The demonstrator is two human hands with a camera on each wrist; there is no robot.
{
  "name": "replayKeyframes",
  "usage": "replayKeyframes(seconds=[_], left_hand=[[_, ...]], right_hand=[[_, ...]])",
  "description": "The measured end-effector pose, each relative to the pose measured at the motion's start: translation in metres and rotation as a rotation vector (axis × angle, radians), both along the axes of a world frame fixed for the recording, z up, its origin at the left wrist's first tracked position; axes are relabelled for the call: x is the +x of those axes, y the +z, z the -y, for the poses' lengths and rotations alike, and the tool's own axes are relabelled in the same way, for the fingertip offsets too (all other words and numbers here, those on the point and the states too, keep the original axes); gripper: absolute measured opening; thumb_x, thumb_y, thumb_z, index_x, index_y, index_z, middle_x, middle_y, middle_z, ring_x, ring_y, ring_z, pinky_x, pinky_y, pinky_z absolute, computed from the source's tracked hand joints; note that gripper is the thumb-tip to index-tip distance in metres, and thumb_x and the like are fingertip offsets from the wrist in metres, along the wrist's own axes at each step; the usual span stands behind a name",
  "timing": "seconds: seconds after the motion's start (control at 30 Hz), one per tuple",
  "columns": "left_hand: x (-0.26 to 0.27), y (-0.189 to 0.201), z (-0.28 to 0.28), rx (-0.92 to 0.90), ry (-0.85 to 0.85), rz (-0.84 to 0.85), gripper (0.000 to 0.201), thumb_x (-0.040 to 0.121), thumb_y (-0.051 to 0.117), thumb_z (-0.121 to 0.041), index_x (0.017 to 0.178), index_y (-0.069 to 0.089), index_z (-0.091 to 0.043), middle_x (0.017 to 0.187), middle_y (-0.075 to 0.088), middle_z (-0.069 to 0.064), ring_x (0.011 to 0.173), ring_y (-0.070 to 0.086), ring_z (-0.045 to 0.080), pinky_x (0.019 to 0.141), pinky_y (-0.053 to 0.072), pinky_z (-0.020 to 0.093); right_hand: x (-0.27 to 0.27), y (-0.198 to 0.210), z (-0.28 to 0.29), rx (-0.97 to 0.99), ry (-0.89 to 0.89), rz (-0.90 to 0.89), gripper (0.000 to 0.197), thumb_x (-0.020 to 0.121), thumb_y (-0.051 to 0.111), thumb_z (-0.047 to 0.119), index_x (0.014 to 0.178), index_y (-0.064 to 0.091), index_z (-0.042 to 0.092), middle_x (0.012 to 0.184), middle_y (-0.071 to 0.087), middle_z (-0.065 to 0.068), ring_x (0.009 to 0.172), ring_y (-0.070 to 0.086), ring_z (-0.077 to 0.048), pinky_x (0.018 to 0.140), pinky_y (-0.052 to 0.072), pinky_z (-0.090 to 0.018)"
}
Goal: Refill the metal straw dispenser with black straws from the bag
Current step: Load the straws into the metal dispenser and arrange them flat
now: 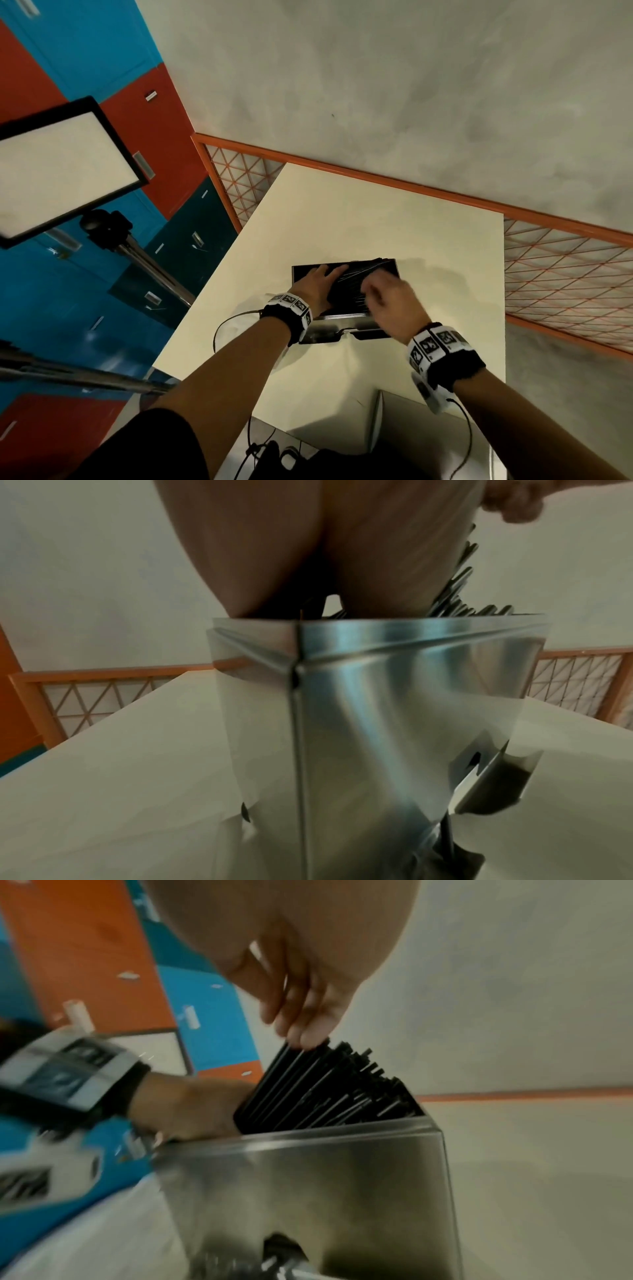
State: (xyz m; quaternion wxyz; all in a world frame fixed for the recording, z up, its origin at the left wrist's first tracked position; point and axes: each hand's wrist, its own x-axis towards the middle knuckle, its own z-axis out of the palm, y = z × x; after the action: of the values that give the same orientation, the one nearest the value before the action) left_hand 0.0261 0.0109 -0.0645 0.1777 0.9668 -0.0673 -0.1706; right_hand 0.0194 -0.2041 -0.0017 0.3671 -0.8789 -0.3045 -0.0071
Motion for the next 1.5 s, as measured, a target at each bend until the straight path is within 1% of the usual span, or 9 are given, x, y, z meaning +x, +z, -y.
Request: replayKeyframes(seconds=[0.13,0.23,0.4,0.57,0.7,0.9,1.03,1.37,1.5], left_hand=[[-0.003,-0.001,-0.006,-0.049,-0.036,0.027,0.097,0.086,0.077,-0.031,0.161,0.015,-0.027,0.147,0.038,0.012,0.130,0.041,0.033,0.109,0.039,0.043],[-0.006,0.000,-0.009,-0.081,-0.045,0.034,0.097,0.086,0.077,-0.031,0.161,0.016,-0.023,0.148,0.037,0.013,0.132,0.041,0.033,0.111,0.038,0.042],[-0.015,0.000,-0.015,-0.137,-0.014,0.050,0.091,0.091,0.073,-0.036,0.161,0.018,-0.021,0.154,0.033,0.010,0.138,0.036,0.029,0.114,0.032,0.035],[-0.023,0.001,-0.015,-0.224,0.011,0.054,0.091,0.091,0.068,-0.050,0.161,0.016,-0.023,0.160,0.025,0.005,0.145,0.027,0.023,0.118,0.030,0.039],[-0.030,-0.002,-0.013,-0.248,0.050,0.123,0.086,0.093,0.068,-0.042,0.160,0.018,-0.023,0.159,0.024,0.003,0.144,0.032,0.024,0.116,0.035,0.038],[-0.031,-0.004,-0.009,-0.202,0.066,0.164,0.083,0.093,0.070,-0.036,0.160,0.022,-0.023,0.158,0.028,0.003,0.142,0.036,0.024,0.116,0.035,0.034],[-0.030,-0.004,-0.007,-0.149,0.057,0.177,0.081,0.095,0.067,-0.037,0.160,0.021,-0.020,0.160,0.028,0.007,0.143,0.034,0.027,0.118,0.032,0.037],[-0.028,-0.007,-0.004,-0.125,0.098,0.155,0.087,0.094,0.068,-0.039,0.161,0.016,-0.019,0.160,0.027,0.006,0.142,0.036,0.028,0.118,0.033,0.039],[-0.028,-0.009,-0.005,-0.123,0.100,0.155,0.088,0.093,0.069,-0.038,0.161,0.017,-0.020,0.159,0.029,0.006,0.141,0.038,0.029,0.116,0.036,0.042]], right_hand=[[-0.016,-0.024,0.003,-0.398,0.279,-0.112,0.015,0.088,0.050,0.014,0.095,0.062,0.010,0.097,0.059,-0.004,0.088,0.057,-0.024,0.076,0.047,-0.036],[-0.014,-0.033,0.004,-0.477,0.309,0.030,0.019,0.086,0.045,0.019,0.095,0.060,0.011,0.097,0.056,-0.004,0.092,0.053,-0.023,0.079,0.047,-0.037],[-0.004,-0.017,0.000,-0.562,0.279,-0.013,0.049,0.082,0.023,0.035,0.098,0.062,0.011,0.100,0.058,-0.004,0.095,0.056,-0.025,0.079,0.048,-0.040],[0.003,-0.015,0.003,-0.701,0.300,-0.034,0.028,0.092,0.043,0.025,0.111,0.059,0.013,0.114,0.058,-0.004,0.106,0.053,-0.023,0.086,0.046,-0.037],[0.002,-0.018,0.002,-0.707,0.323,-0.006,0.024,0.093,0.045,0.025,0.109,0.060,0.015,0.113,0.058,0.000,0.109,0.050,-0.020,0.087,0.038,-0.035],[0.005,-0.017,-0.012,-0.804,0.294,-0.279,0.023,0.085,0.055,0.033,0.104,0.060,0.021,0.101,0.065,-0.006,0.091,0.062,-0.030,0.073,0.048,-0.033],[0.013,-0.016,-0.024,-0.884,0.351,-0.387,0.014,0.081,0.058,0.035,0.090,0.060,0.024,0.086,0.063,0.000,0.080,0.062,-0.025,0.069,0.052,-0.032],[0.028,-0.031,-0.021,-0.998,0.407,-0.307,0.043,0.076,0.058,0.059,0.097,0.065,0.023,0.089,0.067,0.002,0.082,0.064,-0.021,0.074,0.053,-0.032],[0.034,-0.035,-0.023,-1.023,0.391,-0.300,0.046,0.068,0.056,0.067,0.088,0.065,0.026,0.078,0.065,0.006,0.072,0.062,-0.018,0.064,0.050,-0.029]])
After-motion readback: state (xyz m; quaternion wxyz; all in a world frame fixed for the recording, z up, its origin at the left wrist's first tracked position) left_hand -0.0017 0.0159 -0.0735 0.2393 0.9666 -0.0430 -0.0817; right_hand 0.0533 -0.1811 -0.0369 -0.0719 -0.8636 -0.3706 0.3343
